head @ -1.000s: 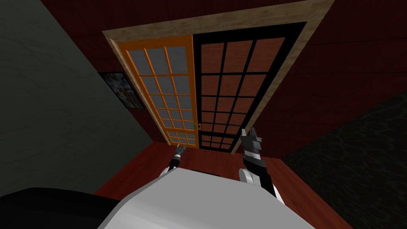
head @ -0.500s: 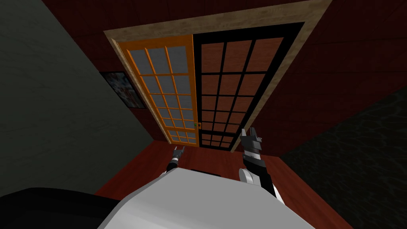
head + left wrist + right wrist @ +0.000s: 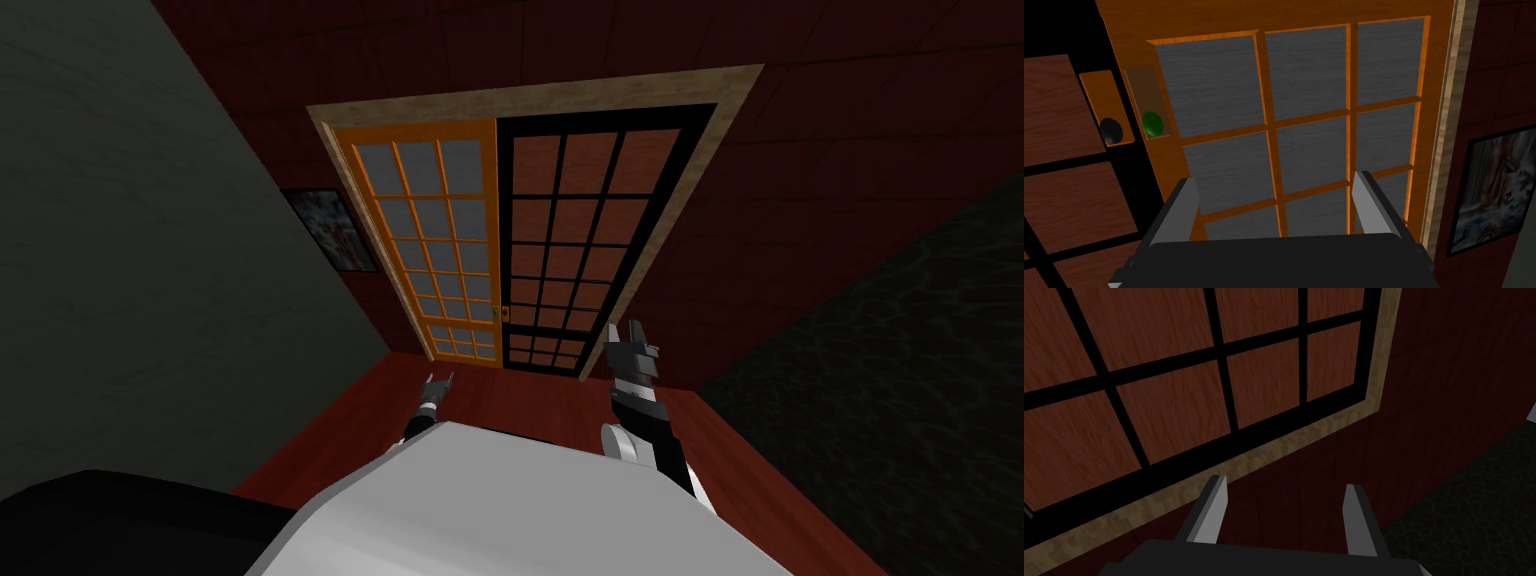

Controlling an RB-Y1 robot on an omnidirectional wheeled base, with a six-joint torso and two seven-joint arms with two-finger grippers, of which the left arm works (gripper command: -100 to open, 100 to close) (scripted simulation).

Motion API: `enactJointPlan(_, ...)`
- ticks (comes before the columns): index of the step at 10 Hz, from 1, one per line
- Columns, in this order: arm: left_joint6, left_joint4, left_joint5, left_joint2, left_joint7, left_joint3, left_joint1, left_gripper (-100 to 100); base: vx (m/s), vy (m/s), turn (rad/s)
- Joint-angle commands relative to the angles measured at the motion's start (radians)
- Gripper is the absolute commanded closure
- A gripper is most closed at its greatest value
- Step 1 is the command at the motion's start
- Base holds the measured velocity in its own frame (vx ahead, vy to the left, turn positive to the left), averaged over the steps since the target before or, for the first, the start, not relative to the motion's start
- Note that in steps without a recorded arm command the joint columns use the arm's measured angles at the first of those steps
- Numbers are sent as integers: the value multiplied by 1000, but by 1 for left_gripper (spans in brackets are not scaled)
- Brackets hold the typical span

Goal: Pull the door open

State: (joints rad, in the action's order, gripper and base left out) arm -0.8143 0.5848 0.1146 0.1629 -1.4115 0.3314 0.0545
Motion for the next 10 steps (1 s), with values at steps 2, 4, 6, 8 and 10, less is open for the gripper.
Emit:
enactJointPlan(2,-2,-29,-5,5,0,8,9,-100,-4,2,-4)
enactJointPlan(4,-2,-51,-26,31,0,47,40,-100,-65,34,-58)
enactJointPlan(6,-2,-61,-37,43,1,66,51,-100,-61,46,-54)
enactJointPlan(8,-4,-71,-52,56,1,90,57,-100,-2,31,-116)
enactJointPlan(10,-7,-74,-61,60,2,104,48,-100,128,44,-194)
